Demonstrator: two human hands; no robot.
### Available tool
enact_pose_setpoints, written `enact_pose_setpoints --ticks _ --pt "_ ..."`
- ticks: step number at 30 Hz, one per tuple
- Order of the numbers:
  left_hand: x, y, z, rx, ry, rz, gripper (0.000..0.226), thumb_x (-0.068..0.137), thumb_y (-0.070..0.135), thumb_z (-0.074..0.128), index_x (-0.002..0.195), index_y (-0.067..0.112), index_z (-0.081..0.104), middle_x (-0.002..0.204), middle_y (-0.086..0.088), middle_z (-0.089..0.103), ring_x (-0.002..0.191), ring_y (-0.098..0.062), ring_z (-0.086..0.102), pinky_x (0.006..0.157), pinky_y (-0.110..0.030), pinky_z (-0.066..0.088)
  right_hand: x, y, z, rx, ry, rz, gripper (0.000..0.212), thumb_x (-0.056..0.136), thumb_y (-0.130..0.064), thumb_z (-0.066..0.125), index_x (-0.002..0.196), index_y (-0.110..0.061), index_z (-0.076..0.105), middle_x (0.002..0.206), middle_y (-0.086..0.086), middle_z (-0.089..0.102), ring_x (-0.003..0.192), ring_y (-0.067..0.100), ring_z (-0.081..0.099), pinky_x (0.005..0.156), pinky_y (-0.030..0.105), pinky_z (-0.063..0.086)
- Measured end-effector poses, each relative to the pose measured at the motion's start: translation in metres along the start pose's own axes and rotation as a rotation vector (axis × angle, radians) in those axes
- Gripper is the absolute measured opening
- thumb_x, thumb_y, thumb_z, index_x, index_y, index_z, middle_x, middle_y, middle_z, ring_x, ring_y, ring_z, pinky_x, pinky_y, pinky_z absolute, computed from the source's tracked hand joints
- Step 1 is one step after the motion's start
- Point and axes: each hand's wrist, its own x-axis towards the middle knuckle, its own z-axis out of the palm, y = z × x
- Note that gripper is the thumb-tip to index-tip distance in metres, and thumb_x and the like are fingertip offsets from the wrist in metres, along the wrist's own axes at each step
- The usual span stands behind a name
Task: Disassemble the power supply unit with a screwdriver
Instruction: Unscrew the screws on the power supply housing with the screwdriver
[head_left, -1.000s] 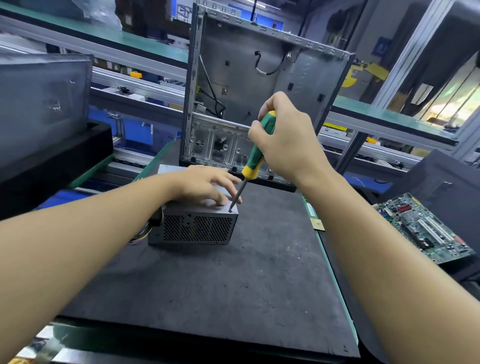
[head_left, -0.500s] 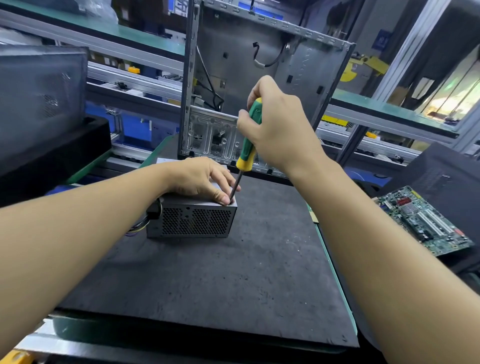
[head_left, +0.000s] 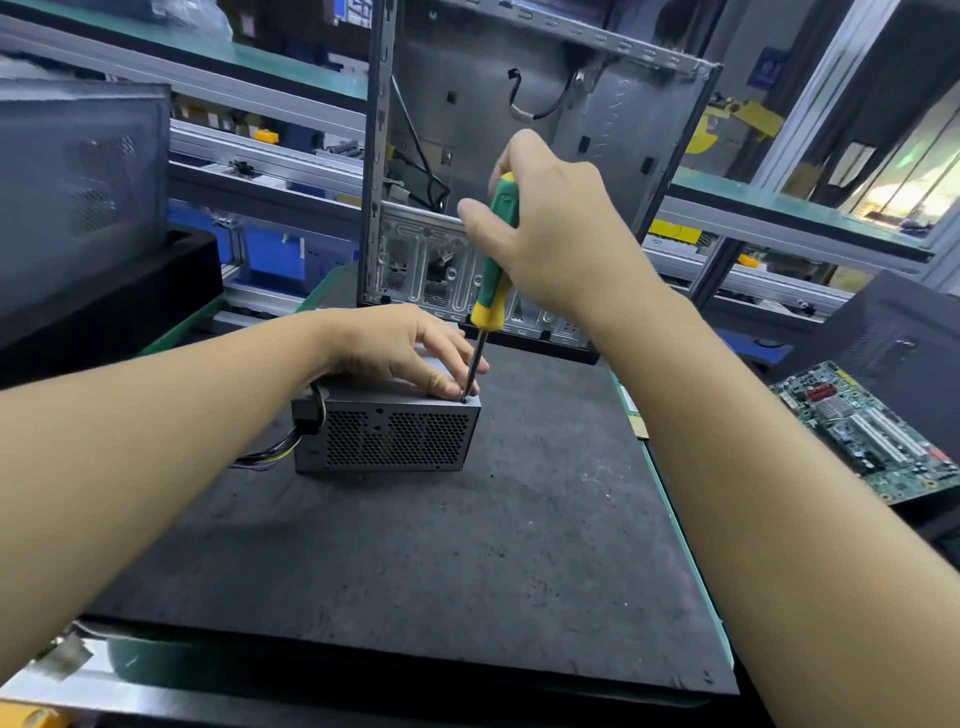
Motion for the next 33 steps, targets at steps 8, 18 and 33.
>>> enact_pose_setpoints --ticks 8,18,33 --pt "-0.003 0.003 0.002 -0.068 -0.003 -0.01 0.019 0.08 0.031 0.079 0.085 0.049 0.078 0.127 0.025 0.065 0.132 0.006 0.044 0.122 -0.039 0.024 0.01 -0.002 -0.005 0.081 -0.21 0.036 0.025 0.098 -0.032 0.05 0.111 -0.013 0.044 0.083 0.001 0.061 0.065 0.019 0.051 0.055 0.026 0.041" --pt "0.002 0.001 0.001 0.001 -0.003 -0.022 0.026 0.082 0.026 0.083 0.076 0.051 0.077 0.123 0.029 0.064 0.124 0.01 0.049 0.119 -0.035 0.028 0.002 -0.015 0.01 0.1 0.022 0.079 0.035 0.095 -0.046 0.059 0.098 -0.012 0.052 0.087 0.004 0.059 0.08 0.022 0.053 0.064 0.031 0.038" --pt "0.0 0.002 0.002 -0.035 0.016 -0.028 0.018 0.081 0.029 0.083 0.082 0.046 0.079 0.12 0.031 0.065 0.12 0.011 0.051 0.106 -0.02 0.03 -0.004 -0.021 0.008 0.523 0.032 0.274 0.014 0.09 -0.019 0.057 0.1 -0.014 0.063 0.086 0.003 0.068 0.078 0.023 0.069 0.08 0.046 0.059"
